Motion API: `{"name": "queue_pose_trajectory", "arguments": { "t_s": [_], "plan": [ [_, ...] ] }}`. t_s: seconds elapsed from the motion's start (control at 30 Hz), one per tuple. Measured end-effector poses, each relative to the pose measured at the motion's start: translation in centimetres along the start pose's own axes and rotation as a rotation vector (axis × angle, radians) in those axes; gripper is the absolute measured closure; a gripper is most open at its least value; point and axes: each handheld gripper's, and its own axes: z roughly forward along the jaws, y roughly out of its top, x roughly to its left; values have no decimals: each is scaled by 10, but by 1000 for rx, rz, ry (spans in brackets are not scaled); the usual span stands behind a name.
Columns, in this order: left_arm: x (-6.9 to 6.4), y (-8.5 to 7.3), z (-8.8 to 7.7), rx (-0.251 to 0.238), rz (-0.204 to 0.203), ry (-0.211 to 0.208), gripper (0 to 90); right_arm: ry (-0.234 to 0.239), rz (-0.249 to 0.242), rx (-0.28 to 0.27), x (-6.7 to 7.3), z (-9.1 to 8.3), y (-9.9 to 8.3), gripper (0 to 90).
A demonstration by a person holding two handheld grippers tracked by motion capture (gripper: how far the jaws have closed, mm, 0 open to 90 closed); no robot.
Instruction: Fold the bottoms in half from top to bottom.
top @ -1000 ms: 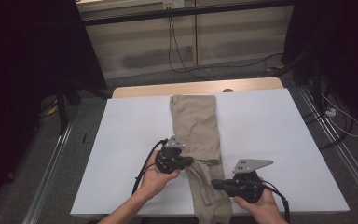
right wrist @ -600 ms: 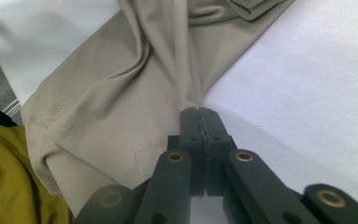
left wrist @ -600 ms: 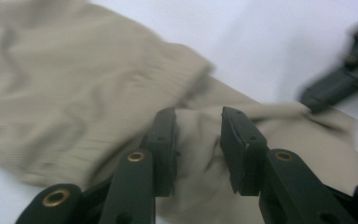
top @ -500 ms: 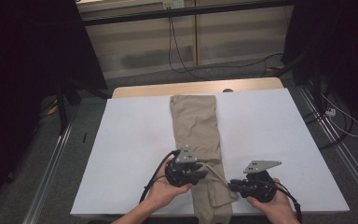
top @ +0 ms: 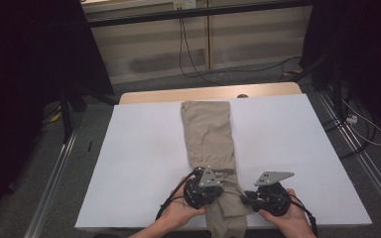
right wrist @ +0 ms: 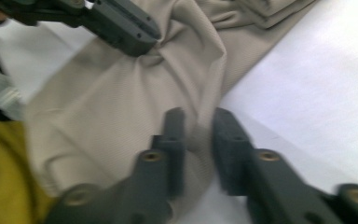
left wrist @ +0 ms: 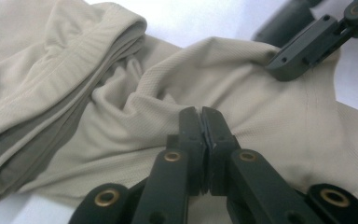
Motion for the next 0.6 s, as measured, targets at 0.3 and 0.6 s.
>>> {"name": "queue_pose_trajectory", "arguments": {
  "t_s": [0.3, 0.6],
  "plan": [
    [4, -12, -38, -21, -73, -62, 887, 162, 30, -51, 29, -14, -6, 890],
    [-15, -24, -52, -28, -79, -75, 658, 177, 48, -15, 45, -19, -25, 879]
  ]
}}
